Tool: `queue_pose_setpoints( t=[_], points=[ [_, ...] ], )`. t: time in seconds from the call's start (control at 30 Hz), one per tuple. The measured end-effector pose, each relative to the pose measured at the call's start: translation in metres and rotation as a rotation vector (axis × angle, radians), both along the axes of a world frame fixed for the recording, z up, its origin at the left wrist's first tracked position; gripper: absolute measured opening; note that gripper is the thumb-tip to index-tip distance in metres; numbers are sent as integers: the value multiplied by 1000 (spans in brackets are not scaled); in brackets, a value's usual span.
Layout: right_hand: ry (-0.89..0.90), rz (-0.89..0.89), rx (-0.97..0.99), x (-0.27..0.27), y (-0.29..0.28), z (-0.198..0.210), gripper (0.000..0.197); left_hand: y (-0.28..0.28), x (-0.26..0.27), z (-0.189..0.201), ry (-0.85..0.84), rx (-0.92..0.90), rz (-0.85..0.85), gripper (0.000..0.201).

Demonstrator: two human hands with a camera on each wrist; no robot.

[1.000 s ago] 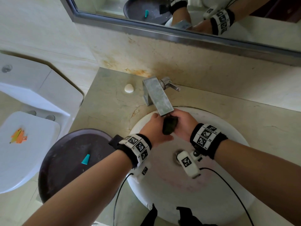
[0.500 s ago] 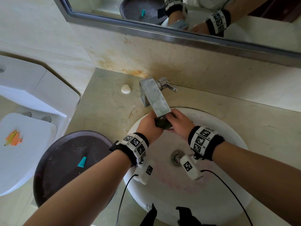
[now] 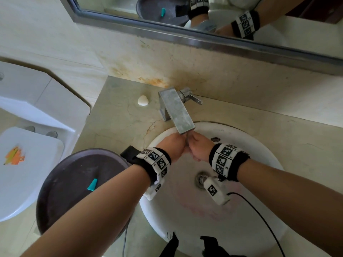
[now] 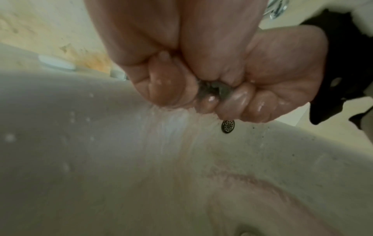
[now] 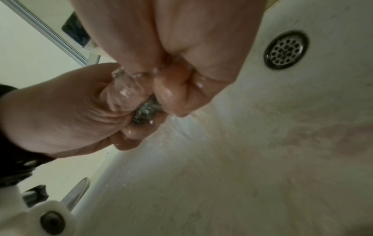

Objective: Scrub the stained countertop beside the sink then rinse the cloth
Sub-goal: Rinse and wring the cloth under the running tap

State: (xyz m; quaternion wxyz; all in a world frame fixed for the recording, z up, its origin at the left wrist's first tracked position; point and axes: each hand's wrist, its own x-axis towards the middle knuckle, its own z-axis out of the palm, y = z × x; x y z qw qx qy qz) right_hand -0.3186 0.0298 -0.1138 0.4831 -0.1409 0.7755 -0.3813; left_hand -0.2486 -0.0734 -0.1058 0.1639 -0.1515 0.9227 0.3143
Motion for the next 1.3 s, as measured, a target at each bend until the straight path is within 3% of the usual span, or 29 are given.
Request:
queue_pose_setpoints(
  t=[0.1,0.27,0.37,0.5,0.8,1.03,1.13,1.3],
  points=[
    [-5,40,26,-2,-1,-1,36,-1,1,-3,-32,11,-4,33],
    [-22,44,6,-4,0,-1,34,-4,-2,-1,-34,42,-59,27],
    [-99,-13,-32,-6,3,1,27,-2,2,-1,-6,139,23,22],
    [-115,-151,-80,-16,14,-4,26,-4,11,4,73,233,152,34],
    [203,-1,83,-14,22,-1,22,-12,9,7,149,145,359,22],
    [-164,-317,-218,-12,26,7,8,-10,14,4,174,192,341,25],
    [-328,-463,-312,-12,22,12,12,-6,17,1,132,206,287,36],
    [-307,-545,-390,-10,14,7,17,-7,15,0,84,224,261,23]
  ],
)
